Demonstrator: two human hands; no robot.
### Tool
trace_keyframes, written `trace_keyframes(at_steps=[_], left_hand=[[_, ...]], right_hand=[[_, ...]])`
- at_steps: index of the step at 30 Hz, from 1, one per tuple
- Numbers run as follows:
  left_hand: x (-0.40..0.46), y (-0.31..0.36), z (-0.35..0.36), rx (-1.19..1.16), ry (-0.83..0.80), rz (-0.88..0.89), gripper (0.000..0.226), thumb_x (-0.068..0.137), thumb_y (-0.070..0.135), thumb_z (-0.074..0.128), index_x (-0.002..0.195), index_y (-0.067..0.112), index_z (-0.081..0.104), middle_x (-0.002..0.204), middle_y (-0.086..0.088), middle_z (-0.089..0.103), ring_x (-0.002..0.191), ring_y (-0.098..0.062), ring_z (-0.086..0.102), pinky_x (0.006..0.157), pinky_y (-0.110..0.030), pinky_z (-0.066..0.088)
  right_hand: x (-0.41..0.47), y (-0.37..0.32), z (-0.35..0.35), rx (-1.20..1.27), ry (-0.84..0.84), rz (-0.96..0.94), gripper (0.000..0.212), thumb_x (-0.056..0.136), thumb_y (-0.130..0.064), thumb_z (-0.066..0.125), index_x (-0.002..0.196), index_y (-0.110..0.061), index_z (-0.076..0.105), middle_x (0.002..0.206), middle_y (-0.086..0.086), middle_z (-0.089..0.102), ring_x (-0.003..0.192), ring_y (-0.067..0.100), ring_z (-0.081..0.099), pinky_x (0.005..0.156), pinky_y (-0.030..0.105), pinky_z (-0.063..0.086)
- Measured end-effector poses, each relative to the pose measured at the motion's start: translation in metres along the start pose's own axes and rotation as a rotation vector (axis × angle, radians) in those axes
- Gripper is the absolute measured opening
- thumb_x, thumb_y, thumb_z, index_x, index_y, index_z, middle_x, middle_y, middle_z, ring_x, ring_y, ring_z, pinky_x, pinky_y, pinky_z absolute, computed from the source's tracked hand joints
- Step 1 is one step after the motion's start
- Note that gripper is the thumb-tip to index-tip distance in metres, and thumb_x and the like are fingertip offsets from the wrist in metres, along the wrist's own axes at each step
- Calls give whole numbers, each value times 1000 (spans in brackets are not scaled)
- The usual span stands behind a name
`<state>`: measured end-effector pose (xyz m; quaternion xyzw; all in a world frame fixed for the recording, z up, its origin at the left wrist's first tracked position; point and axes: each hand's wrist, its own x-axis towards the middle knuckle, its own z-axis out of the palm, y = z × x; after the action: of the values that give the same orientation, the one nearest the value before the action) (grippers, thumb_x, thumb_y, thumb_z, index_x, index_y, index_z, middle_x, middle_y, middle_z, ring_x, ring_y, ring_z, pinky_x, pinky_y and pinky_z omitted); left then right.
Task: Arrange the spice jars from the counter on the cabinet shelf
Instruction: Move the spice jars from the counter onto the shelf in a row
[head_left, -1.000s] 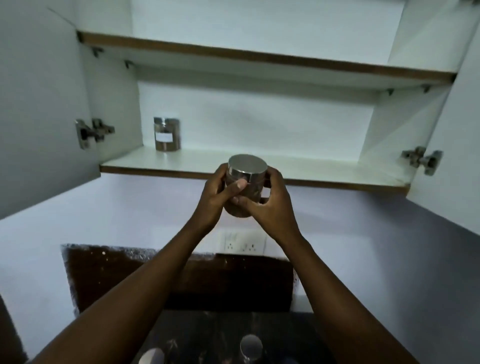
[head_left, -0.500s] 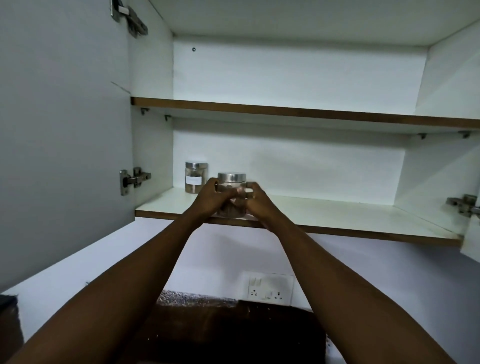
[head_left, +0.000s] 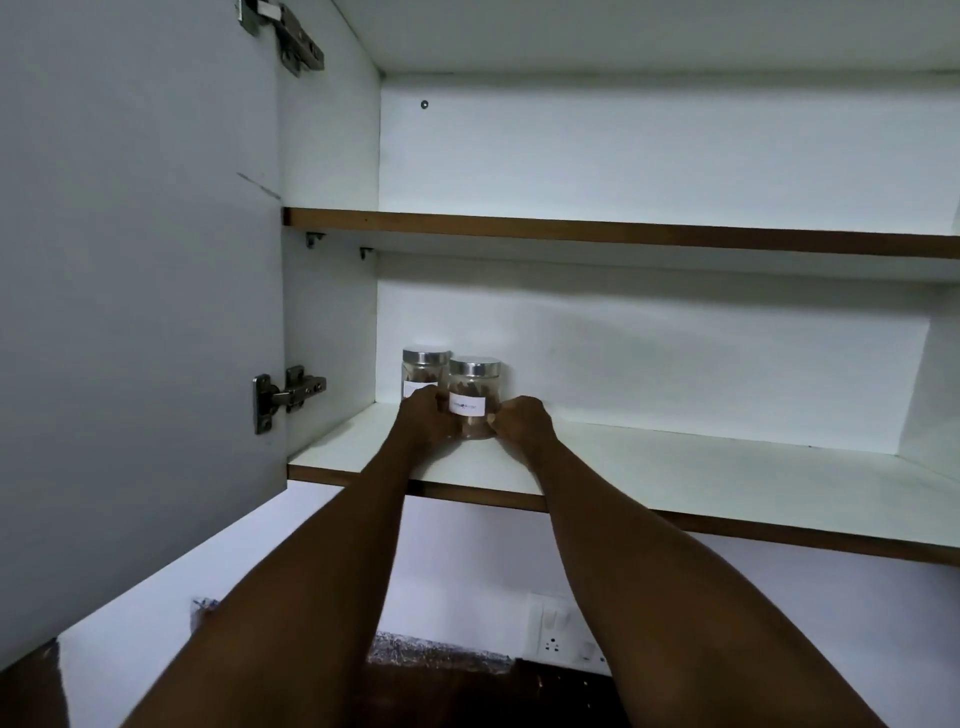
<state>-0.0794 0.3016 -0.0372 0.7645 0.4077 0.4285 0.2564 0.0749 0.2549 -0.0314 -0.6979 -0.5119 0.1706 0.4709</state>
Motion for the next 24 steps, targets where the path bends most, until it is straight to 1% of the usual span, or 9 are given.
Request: trace_keyframes(at_steps=[1, 2, 4, 7, 13, 16, 19, 21, 24], left_hand=[[2, -1, 4, 15, 17, 4, 30, 78, 16, 81, 106, 10, 75, 101, 1, 74, 78, -3, 64, 62, -5, 43], [5, -1, 6, 38, 35, 4, 29, 79, 18, 80, 106, 10, 74, 102, -1, 75, 81, -6, 66, 62, -6, 40], [9, -4, 10, 85, 74, -10, 30, 81, 18, 78, 108, 7, 72, 108, -9, 76, 99, -21, 70, 71, -15, 42], [15, -10, 8, 114, 134, -45, 31, 83, 14, 75, 112, 4, 70, 114, -13, 75, 109, -28, 69, 81, -23, 43], [17, -12, 9, 84, 104, -52, 32, 85, 14, 70, 115, 4, 63, 114, -12, 72, 109, -28, 66, 92, -35, 51], [15, -10, 10, 74, 82, -45, 28, 87, 12, 65, 115, 4, 63, 112, -14, 73, 109, -29, 67, 95, -38, 53], [14, -10, 10, 54, 50, -38, 30, 86, 9, 65, 116, 7, 63, 114, -12, 73, 109, -27, 66, 95, -35, 51], [14, -9, 11, 53, 42, -33, 34, 85, 3, 65, 118, 4, 62, 115, -14, 72, 105, -23, 65, 95, -34, 49], [12, -9, 13, 82, 38, 10, 34, 82, -4, 66, 116, -2, 63, 115, -17, 72, 98, -18, 60, 82, -23, 47]], right_hand=[[5, 0, 6, -91, 49, -32, 28, 92, -16, 61, 110, 2, 73, 114, 17, 71, 109, 30, 67, 80, 27, 48], [7, 0, 9, -139, 95, -49, 28, 89, -19, 64, 106, 1, 74, 111, 16, 73, 108, 30, 68, 75, 25, 43], [12, 3, 17, -104, 147, -37, 32, 82, -22, 72, 105, 1, 70, 107, 15, 72, 104, 30, 69, 71, 25, 41], [12, 6, 21, -52, 228, -82, 41, 81, -22, 76, 112, 0, 62, 111, 13, 68, 104, 29, 66, 75, 26, 42], [11, 5, 18, -58, 220, -131, 21, 85, -8, 65, 102, -2, 75, 110, 11, 74, 109, 26, 68, 82, 20, 42], [10, 4, 19, -81, 191, -147, 22, 87, -9, 62, 101, -1, 76, 109, 13, 75, 109, 28, 68, 85, 24, 47], [11, 3, 20, -111, 178, -142, 22, 88, -11, 59, 95, 1, 75, 103, 16, 74, 104, 32, 67, 78, 25, 44], [14, 3, 21, -125, 156, -128, 15, 87, -13, 60, 82, -3, 70, 89, 16, 69, 91, 33, 64, 73, 25, 40], [16, 2, 21, -155, 138, -132, 18, 86, -15, 61, 70, -9, 56, 79, 11, 59, 81, 28, 55, 70, 26, 37]])
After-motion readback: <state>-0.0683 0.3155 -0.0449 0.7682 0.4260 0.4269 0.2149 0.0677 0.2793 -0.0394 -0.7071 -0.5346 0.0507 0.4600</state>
